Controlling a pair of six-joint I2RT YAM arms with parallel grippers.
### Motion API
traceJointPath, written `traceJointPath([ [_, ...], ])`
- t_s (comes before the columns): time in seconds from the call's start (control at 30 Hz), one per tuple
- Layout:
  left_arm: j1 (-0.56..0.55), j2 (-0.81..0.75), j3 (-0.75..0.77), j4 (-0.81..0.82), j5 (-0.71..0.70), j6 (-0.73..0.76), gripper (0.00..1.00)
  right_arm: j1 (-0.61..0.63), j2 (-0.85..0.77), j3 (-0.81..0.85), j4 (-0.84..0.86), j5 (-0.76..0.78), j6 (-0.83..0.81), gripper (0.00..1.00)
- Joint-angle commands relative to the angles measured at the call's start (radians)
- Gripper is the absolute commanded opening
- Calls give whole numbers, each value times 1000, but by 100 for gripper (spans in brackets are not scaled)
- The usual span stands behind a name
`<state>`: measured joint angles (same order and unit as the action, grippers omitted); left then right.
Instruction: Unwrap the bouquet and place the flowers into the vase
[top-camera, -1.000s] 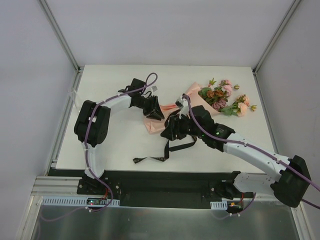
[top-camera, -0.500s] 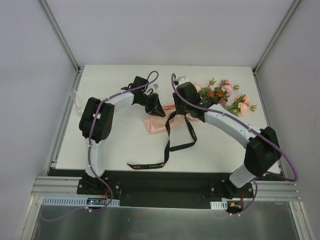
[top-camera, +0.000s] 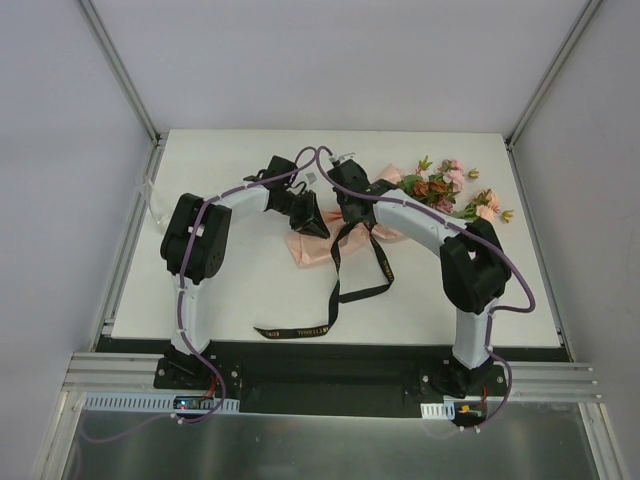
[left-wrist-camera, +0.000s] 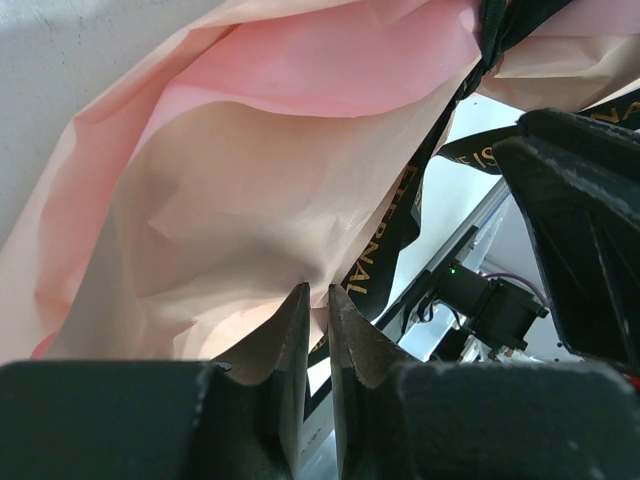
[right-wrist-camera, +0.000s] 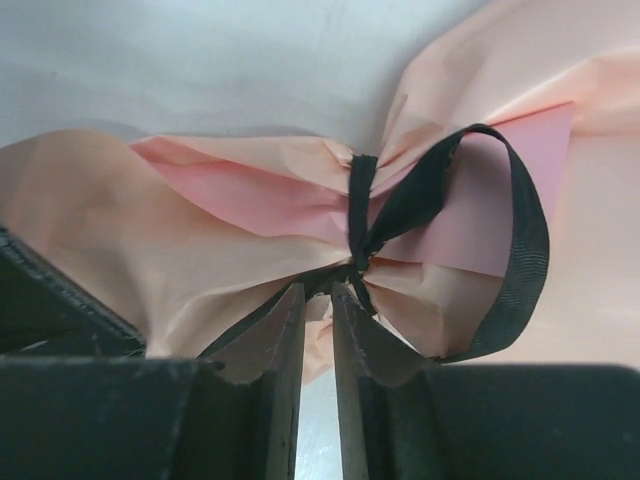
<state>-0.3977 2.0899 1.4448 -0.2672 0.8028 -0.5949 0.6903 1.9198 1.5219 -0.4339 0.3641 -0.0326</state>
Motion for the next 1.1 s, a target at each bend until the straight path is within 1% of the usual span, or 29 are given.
traceJointPath([
  [0.0,5,-28,9,3,13,-14,11,-5,1,-9,-20,114,-4,19],
  [0.23,5,7,16,3,30,-26,11,-15,30,-17,-6,151,-26,19],
  [0.37,5,4,19,3,30,-23,11,-31,50,-28,17,108,-26,19],
  [0.5,5,4,17,6,32,-22,12,-32,61,-25,21,110,-32,20],
  [0.67,5,12,19,8,32,-22,12,-46,68,-43,32,70,-26,20],
  [0.8,5,15,20,8,32,-22,12,-46,45,-83,76,20,-23,18],
  [0.97,5,16,17,10,32,-22,12,-46,-7,-109,98,-10,-24,18],
  [1.07,5,16,19,10,33,-22,12,-41,-57,-117,89,-16,-23,22],
])
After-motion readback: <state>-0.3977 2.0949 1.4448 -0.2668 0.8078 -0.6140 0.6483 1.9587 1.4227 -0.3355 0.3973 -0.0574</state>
